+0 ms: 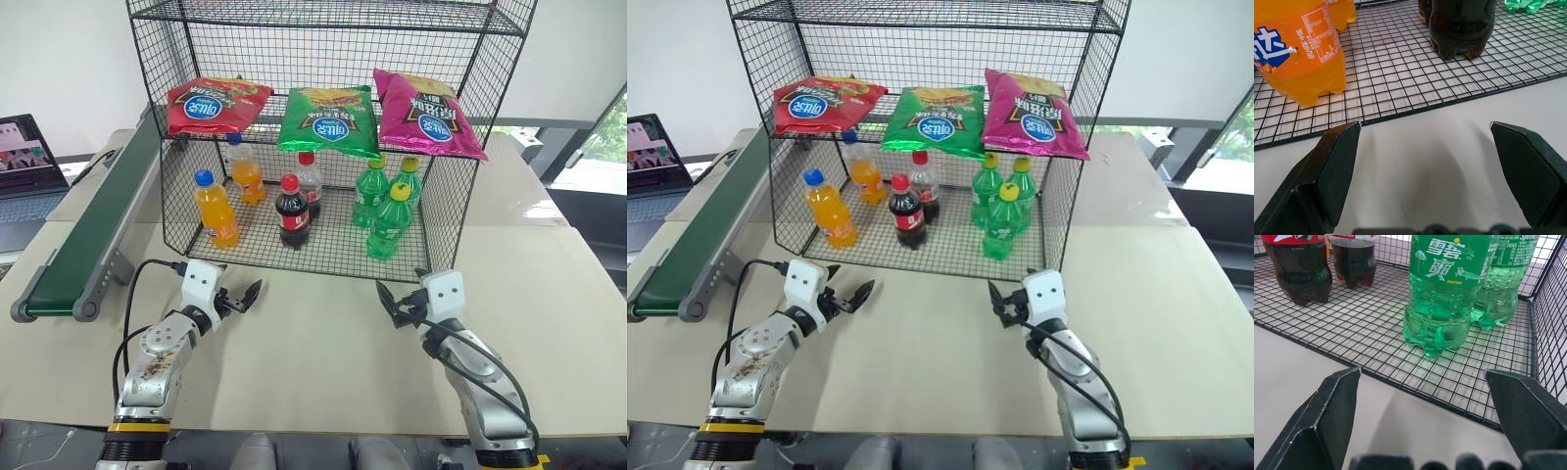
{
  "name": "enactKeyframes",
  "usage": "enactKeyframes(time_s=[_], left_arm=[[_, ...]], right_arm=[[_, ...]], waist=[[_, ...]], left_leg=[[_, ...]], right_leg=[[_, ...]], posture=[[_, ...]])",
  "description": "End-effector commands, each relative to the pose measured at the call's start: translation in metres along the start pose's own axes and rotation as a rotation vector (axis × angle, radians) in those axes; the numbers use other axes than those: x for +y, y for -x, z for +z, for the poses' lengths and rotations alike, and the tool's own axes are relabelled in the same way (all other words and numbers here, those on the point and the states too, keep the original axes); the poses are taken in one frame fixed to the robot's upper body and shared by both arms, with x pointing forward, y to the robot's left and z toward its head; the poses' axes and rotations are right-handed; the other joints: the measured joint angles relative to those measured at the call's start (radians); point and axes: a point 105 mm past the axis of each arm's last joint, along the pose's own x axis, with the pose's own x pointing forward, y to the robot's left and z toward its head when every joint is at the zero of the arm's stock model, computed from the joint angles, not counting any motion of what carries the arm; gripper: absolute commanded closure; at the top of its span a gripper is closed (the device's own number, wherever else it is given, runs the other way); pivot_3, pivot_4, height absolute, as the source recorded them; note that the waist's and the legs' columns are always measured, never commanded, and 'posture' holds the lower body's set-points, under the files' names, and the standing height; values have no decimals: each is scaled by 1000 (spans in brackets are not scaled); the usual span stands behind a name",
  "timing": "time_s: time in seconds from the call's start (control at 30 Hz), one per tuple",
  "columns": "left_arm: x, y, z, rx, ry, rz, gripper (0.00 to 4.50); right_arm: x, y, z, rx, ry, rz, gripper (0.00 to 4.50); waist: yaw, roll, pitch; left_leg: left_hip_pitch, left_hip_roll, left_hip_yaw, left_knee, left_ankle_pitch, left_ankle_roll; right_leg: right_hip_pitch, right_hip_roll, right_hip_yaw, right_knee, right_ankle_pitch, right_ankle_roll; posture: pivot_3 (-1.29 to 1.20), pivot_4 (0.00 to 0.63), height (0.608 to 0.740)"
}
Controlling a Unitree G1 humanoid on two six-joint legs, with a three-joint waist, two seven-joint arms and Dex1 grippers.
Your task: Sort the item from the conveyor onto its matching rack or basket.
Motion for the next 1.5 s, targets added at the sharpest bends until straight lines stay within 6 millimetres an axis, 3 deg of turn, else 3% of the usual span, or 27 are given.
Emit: enactKeyframes(time_s=[0.03, 0.43, 1.5], left_arm=[[3, 1, 12, -43, -20, -3, 0], [-2, 13, 14, -79, 50, -69, 0], [2, 10, 19, -90, 43, -63, 0]], right_arm=[[-2, 1, 15, -57, 15, -2, 38], [4, 8, 18, -59, 21, 29, 38], [7, 4, 19, -60, 17, 19, 38]], waist=[[0, 0, 0], [0, 0, 0], [0, 0, 0]], left_leg=[[0, 0, 0, 0, 0, 0], [0, 0, 0, 0, 0, 0], [0, 0, 0, 0, 0, 0]], right_leg=[[0, 0, 0, 0, 0, 0], [0, 0, 0, 0, 0, 0], [0, 0, 0, 0, 0, 0]], posture=[[0, 150, 740], [0, 150, 740], [0, 150, 740]])
